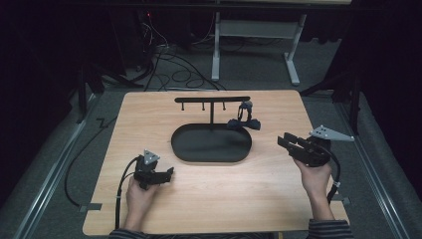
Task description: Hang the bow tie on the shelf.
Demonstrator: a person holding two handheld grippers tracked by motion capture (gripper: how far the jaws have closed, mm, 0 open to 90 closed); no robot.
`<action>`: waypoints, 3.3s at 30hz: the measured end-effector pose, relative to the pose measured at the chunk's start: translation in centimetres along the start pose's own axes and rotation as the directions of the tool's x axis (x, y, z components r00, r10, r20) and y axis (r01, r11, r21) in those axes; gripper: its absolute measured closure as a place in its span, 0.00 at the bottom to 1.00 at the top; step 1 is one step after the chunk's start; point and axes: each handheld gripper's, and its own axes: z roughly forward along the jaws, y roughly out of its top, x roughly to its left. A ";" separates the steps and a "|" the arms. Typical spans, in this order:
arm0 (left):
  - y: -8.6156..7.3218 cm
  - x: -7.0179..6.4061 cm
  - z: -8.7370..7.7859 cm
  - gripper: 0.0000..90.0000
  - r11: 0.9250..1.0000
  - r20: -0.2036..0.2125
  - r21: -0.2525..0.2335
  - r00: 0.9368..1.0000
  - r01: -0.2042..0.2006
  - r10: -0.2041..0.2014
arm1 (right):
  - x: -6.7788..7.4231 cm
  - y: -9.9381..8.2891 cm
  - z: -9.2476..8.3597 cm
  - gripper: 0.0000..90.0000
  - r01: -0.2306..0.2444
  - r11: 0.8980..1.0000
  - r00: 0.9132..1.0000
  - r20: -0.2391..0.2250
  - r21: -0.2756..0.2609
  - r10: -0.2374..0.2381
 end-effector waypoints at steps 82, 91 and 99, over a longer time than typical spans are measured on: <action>0.0 0.0 0.0 0.19 1.000 0.000 -0.002 1.000 0.000 0.000 | 1.8 -8.2 3.5 0.71 -0.087 0.992 0.991 -0.092 0.091 0.095; 0.0 0.0 0.0 0.19 1.000 0.001 -0.002 1.000 0.001 -0.001 | 2.2 -8.4 5.0 0.71 -0.074 0.990 0.991 -0.100 0.118 0.086; 0.0 0.0 0.0 0.19 1.000 0.000 0.000 1.000 0.000 0.000 | 2.6 -8.6 6.2 0.71 -0.049 0.988 0.994 -0.089 0.147 0.063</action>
